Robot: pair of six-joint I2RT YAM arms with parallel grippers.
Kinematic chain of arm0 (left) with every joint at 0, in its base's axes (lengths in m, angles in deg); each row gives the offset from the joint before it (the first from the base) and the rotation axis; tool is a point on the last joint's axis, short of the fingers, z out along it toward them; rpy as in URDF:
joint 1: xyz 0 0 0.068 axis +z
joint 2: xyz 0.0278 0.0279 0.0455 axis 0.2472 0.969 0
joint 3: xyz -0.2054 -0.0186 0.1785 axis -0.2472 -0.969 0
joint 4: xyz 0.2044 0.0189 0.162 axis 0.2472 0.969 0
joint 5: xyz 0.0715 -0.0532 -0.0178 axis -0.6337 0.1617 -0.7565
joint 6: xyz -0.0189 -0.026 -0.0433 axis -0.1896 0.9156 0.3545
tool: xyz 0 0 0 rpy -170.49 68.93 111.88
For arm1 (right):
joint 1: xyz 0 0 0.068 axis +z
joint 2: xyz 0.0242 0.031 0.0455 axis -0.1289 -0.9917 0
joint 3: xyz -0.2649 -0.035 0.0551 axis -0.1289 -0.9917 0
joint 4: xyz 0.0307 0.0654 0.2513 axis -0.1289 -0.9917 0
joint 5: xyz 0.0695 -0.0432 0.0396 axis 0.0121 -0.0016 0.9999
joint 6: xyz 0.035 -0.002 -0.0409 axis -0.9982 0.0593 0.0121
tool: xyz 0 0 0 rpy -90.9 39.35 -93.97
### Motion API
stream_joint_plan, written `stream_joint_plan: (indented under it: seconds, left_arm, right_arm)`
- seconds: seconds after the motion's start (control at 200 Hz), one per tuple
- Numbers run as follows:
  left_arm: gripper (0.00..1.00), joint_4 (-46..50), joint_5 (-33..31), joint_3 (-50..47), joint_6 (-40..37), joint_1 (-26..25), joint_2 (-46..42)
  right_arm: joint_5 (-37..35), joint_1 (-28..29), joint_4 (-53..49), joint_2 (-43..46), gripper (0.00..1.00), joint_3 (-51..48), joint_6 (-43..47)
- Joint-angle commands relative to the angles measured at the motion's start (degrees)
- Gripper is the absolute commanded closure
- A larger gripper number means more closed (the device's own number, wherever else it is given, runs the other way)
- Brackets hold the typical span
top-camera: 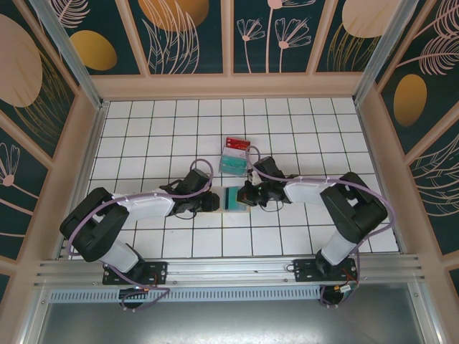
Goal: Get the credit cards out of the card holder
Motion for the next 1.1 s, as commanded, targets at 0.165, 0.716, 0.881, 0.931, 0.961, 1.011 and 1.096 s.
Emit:
stream_joint_plan:
  seconds: [0.165,0.716,0.881,0.931,0.961,1.011,1.096]
  left_arm:
    - [0.66,3.99,0.44,0.45,0.35,-0.16,0.87]
    - [0.02,9.2,-10.7,7.84,3.66,0.16,-13.06]
    - [0.02,9.9,-14.98,5.82,5.73,0.52,-18.5]
    - [0.02,10.1,-15.98,4.97,6.23,0.64,-20.05]
    - [0.01,10.39,-16.57,4.47,6.49,0.65,-21.06]
    - [0.01,10.81,-17.35,3.68,7.01,0.69,-22.57]
    - [0.02,11.56,-18.4,2.35,7.67,0.72,-25.03]
  right_arm:
    - [-1.14,-5.11,-6.57,8.14,1.0,-1.7,6.94]
    - [-17.21,-5.18,-31.03,10.7,1.0,22.73,39.39]
    - [-23.82,-3.39,-30.6,8.4,1.0,28.19,53.22]
    - [-26.29,-2.32,-30.77,7.07,1.0,29.75,57.23]
    - [-27.77,-1.58,-31.03,6.0,1.0,30.97,59.19]
    - [-30.08,-0.63,-31.69,4.05,1.0,32.91,62.83]
    - [-33.11,0.78,-33.05,0.16,1.0,36.05,67.37]
